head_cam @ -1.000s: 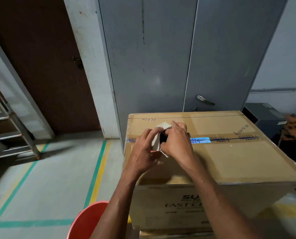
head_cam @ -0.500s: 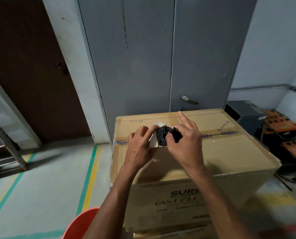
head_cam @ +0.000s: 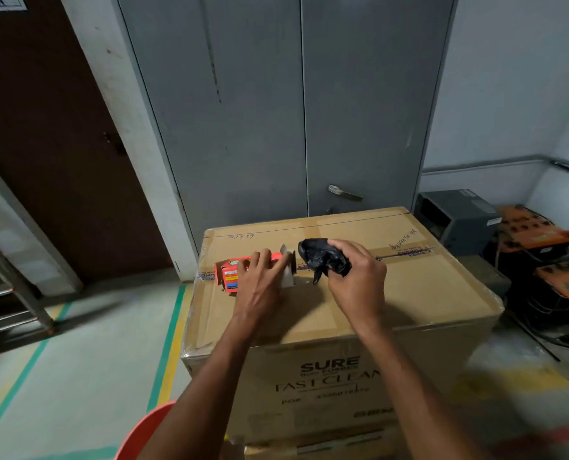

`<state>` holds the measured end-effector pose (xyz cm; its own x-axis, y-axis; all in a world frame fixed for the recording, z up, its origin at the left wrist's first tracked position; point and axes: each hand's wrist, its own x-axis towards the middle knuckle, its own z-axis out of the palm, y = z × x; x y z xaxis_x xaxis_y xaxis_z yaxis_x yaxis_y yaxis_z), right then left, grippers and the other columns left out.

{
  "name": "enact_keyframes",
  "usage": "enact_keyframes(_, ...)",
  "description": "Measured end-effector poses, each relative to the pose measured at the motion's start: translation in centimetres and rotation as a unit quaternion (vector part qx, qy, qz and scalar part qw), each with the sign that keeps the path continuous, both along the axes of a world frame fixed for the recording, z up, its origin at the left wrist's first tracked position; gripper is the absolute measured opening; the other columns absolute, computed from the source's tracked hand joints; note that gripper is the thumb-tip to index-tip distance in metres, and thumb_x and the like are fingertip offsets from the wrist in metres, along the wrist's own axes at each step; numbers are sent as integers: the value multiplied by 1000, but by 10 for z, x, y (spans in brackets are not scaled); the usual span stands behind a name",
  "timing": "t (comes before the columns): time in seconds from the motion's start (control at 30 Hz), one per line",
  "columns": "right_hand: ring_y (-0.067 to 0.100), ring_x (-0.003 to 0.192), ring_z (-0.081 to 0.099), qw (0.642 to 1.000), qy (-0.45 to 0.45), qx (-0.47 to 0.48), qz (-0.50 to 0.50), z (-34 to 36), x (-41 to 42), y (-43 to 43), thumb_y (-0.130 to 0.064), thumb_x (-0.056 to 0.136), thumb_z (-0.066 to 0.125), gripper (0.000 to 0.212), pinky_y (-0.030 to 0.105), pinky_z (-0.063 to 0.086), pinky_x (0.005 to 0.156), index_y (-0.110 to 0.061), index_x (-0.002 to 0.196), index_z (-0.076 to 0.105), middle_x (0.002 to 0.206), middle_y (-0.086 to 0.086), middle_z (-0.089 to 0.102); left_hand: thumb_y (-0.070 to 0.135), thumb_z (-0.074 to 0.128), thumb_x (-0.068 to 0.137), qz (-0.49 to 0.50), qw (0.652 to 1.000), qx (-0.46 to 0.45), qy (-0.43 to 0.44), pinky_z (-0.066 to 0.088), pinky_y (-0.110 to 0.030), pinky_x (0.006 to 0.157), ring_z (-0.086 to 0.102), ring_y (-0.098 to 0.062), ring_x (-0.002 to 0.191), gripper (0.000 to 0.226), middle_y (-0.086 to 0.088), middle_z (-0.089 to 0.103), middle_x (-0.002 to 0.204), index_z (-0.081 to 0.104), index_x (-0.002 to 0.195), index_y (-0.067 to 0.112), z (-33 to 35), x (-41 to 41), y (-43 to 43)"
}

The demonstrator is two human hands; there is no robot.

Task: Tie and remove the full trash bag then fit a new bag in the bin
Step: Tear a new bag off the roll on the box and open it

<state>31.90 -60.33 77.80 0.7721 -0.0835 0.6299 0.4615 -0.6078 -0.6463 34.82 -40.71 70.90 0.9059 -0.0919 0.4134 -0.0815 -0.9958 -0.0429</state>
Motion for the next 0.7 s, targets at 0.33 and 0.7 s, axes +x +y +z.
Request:
enact_keyframes(0.33,6,108,66,981,79,170,45,-18,-11,0,4,76,72,51,20,55,94,-24,119,70,117,-8,71,93,48,66,15,995,-67,70,32,-47,103,37,-27,128,110,-6,43,139,19,158,40,-17,-7,-12)
enact_keyframes(0.7,13,93,68,890,201,373,170,-34,-35,68,-1,80,67,36,32,58,79,-33,96,67,103,-3,73,38,76,89,-76,828,-554,-46,56,-38,94,65,-9,109,37,17,68,117,66,124,30,32,-97,4)
